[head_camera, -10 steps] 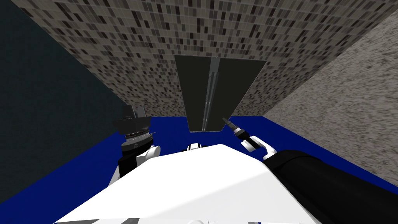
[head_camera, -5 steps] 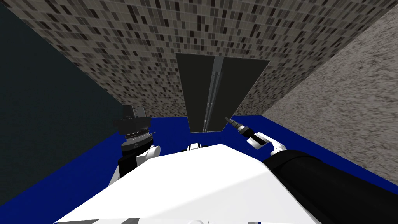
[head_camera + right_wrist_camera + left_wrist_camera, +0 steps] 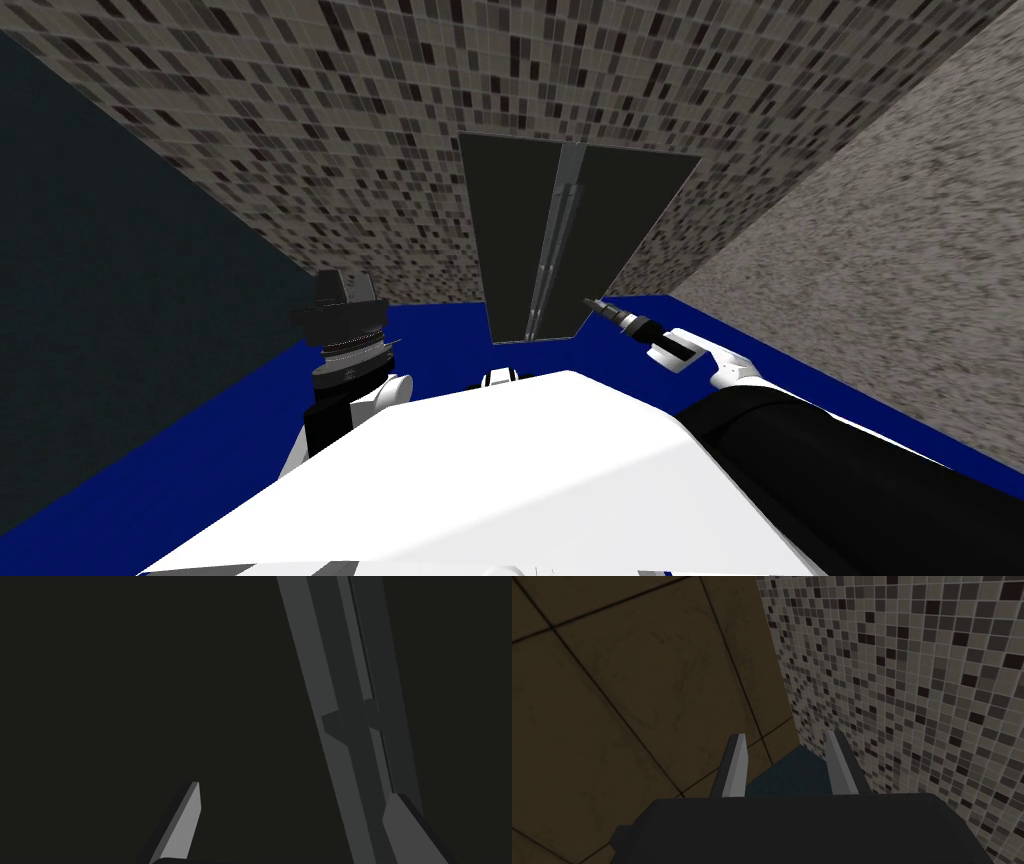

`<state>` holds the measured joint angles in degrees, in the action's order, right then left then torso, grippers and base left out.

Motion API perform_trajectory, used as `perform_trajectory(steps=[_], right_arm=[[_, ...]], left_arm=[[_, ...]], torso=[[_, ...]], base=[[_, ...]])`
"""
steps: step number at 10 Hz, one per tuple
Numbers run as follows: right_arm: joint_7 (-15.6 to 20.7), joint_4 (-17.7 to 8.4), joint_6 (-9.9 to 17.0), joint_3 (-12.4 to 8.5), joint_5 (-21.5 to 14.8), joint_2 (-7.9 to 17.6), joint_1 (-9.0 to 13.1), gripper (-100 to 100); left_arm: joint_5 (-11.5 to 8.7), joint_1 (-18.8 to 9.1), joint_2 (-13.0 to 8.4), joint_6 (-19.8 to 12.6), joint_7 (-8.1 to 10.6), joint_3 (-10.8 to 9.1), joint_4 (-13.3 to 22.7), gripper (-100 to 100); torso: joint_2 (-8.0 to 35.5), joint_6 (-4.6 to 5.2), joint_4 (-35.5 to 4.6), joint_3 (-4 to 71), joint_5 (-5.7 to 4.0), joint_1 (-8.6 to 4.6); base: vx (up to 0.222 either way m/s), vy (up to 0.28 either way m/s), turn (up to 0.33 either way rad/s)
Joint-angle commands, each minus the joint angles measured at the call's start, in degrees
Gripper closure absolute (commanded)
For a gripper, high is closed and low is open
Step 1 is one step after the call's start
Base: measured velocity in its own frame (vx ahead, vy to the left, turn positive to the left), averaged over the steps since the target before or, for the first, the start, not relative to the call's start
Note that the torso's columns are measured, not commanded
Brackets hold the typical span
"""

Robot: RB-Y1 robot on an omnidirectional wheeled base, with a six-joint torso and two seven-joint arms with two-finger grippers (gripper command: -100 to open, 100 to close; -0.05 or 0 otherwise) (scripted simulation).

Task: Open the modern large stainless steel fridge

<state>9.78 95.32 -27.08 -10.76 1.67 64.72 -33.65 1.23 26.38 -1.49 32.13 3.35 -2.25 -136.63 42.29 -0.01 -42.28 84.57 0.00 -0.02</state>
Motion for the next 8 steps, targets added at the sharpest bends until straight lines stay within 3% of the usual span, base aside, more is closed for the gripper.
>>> perform_trajectory(steps=[1,2,4,5,8], right_arm=[[0.55,-2.25,-0.14,-0.88,-0.19,4.58,0.40,-100],[0.99,-4.00,-0.03,-1.61,-0.42,6.23,0.95,-100],[0.99,-4.00,-0.03,-1.61,-0.42,8.17,0.95,-100],[1.40,-5.70,0.09,-2.36,-0.68,10.50,1.62,-100],[1.79,-7.37,0.21,-3.11,-0.97,14.60,2.39,-100]], left_arm=[[0.00,0.00,0.00,0.00,0.00,0.00,0.00,0],[0.00,0.00,0.00,0.00,0.00,0.00,0.00,0],[0.00,0.00,0.00,0.00,0.00,0.00,0.00,0],[0.00,0.00,-0.01,0.00,0.00,0.00,0.00,0],[0.00,0.00,0.00,0.00,0.00,0.00,0.00,0]], torso=[[-0.02,0.01,0.00,0.00,0.00,0.06],[0.03,0.00,-0.01,-0.02,-0.01,-0.02],[0.01,0.00,0.00,-0.01,-0.02,-0.04],[0.04,0.01,-0.01,-0.03,-0.06,-0.14],[-0.06,0.01,0.01,0.03,0.04,0.14]], base=[[0.044,0.085,-0.038],[0.042,0.090,-0.064],[0.033,0.051,-0.011],[0.053,0.064,-0.065],[0.046,0.083,-0.036]])
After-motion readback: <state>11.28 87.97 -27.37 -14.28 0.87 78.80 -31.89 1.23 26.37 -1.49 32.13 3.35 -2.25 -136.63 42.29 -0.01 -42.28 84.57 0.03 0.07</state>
